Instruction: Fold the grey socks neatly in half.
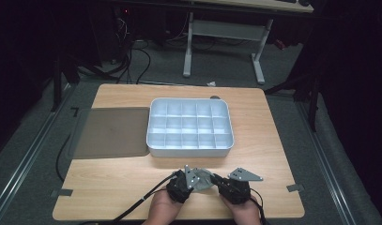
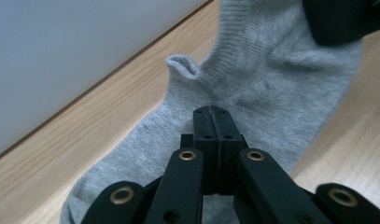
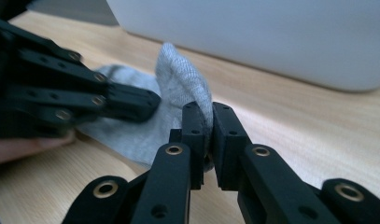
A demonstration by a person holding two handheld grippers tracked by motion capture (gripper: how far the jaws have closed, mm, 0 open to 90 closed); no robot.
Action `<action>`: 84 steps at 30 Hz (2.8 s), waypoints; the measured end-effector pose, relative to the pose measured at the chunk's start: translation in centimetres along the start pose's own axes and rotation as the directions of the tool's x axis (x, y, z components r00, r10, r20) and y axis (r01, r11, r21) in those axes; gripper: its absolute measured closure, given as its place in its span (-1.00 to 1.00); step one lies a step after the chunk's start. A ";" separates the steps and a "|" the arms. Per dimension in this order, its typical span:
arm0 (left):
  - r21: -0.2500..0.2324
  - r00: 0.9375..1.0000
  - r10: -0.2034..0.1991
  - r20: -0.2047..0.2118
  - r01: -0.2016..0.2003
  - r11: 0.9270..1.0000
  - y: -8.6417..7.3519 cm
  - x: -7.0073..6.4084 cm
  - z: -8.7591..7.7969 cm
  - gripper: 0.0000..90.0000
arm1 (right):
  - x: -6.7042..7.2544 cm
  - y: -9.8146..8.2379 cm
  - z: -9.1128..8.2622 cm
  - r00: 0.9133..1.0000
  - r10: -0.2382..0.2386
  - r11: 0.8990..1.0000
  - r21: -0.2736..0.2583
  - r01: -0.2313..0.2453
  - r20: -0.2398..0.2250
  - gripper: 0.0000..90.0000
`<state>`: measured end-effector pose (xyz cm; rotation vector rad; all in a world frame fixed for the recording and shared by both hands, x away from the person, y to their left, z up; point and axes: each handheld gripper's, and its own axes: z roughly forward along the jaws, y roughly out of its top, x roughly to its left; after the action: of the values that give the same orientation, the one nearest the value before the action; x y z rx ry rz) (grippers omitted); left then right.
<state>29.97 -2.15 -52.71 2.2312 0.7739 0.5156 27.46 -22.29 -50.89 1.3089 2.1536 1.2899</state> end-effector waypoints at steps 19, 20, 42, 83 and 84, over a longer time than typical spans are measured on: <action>-0.077 0.950 -0.287 0.123 0.297 0.952 -3.1 6.2 -4.2 0.22 | 0.5 0.4 -0.4 0.999 -0.038 0.999 -0.037 0.039 0.023 0.89; -0.069 0.935 -0.319 0.154 0.332 0.941 -3.6 6.6 -4.1 0.19 | 0.5 0.4 -0.4 0.999 -0.038 0.999 -0.036 0.039 0.023 0.89; -0.028 0.882 -0.370 0.292 0.394 0.919 -5.0 7.0 -3.7 0.74 | 1.4 1.0 -0.5 0.994 -0.073 0.997 0.008 0.073 0.079 0.88; -0.022 0.876 -0.310 0.369 0.342 0.939 -5.5 5.9 -4.1 0.65 | 6.9 1.7 4.2 0.987 -0.138 0.990 0.024 0.141 -0.080 0.90; -0.022 0.876 -0.310 0.369 0.342 0.939 -5.5 5.9 -4.1 0.64 | 6.9 1.7 4.2 0.987 -0.138 0.990 0.024 0.141 -0.080 0.90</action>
<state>29.96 6.89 -53.24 1.9760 0.8869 -0.0290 27.39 -14.09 -50.61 1.1128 2.2809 1.2783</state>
